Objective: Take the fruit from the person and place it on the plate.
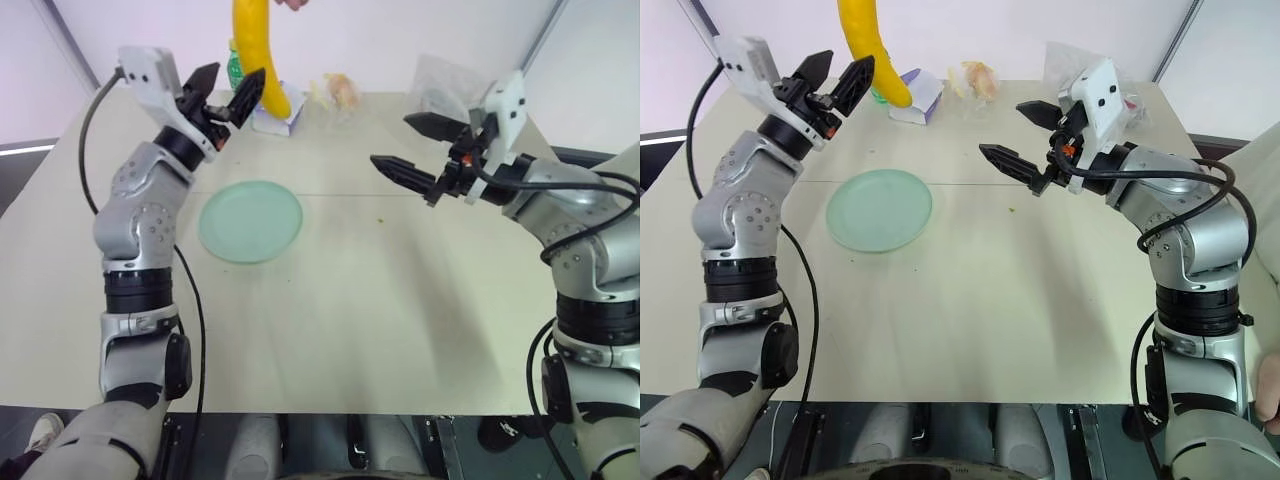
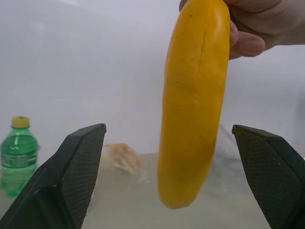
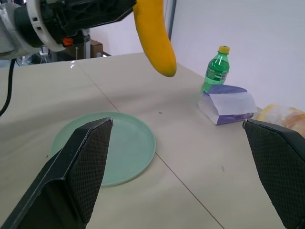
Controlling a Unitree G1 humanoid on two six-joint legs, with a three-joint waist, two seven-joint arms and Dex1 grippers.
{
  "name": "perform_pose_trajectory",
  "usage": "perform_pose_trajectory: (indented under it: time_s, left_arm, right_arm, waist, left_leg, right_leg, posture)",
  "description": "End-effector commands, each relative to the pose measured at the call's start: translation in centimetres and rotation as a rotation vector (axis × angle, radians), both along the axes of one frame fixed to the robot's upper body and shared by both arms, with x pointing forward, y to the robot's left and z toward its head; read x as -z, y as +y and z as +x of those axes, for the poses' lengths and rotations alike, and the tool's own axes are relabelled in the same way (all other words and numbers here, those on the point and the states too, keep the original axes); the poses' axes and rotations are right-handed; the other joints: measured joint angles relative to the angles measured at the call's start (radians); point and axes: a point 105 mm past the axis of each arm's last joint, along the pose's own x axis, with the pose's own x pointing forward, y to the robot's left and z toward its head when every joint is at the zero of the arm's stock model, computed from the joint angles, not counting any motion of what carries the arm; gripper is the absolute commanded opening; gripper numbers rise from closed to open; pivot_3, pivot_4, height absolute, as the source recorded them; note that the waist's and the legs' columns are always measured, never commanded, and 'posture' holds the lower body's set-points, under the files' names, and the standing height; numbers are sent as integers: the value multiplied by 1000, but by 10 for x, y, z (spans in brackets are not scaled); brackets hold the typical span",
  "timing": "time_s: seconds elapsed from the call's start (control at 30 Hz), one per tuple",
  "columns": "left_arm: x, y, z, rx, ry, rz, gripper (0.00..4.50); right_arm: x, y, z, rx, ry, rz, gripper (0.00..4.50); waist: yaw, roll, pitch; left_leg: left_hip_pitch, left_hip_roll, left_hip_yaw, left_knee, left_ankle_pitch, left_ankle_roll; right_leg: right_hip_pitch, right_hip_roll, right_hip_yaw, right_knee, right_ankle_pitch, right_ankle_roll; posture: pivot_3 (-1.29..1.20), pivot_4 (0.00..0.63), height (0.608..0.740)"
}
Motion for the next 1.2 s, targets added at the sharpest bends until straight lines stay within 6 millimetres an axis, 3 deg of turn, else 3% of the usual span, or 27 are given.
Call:
perform_pose_trajectory:
  time_s: [0.03, 0.4, 1.17, 1.2]
  left_arm:
    - [-17, -1, 1, 22, -61, -10, 4444]
    - [-19, -10, 11, 65, -60, -2, 4444]
    - [-19, -17, 6, 98, -70, 36, 4444]
    - [-20, -17, 5, 100, -71, 35, 4205]
  right_arm:
    - [-12, 1, -8, -6, -63, 0, 4500]
    - [-8, 0, -9, 9, -62, 0, 4500]
    - [-7, 0, -7, 7, -60, -3, 4500]
    - [-7, 0, -7, 7, -60, -4, 4500]
  waist:
    - [0, 0, 0]
    - [0, 0, 0]
    - [0, 0, 0]
    - [0, 0, 0]
  left_leg:
    - [0, 0, 0, 0, 0, 0]
    - [0, 0, 0, 0, 0, 0]
    - [0, 0, 0, 0, 0, 0]
    - [0, 0, 0, 0, 0, 0]
  right_leg:
    - [0, 0, 0, 0, 0, 0]
    - [0, 0, 0, 0, 0, 0]
    - [0, 0, 0, 0, 0, 0]
    - [0, 0, 0, 0, 0, 0]
  posture:
    - [0, 150, 731]
    - [0, 150, 731]
    - [0, 150, 731]
    - [0, 150, 731]
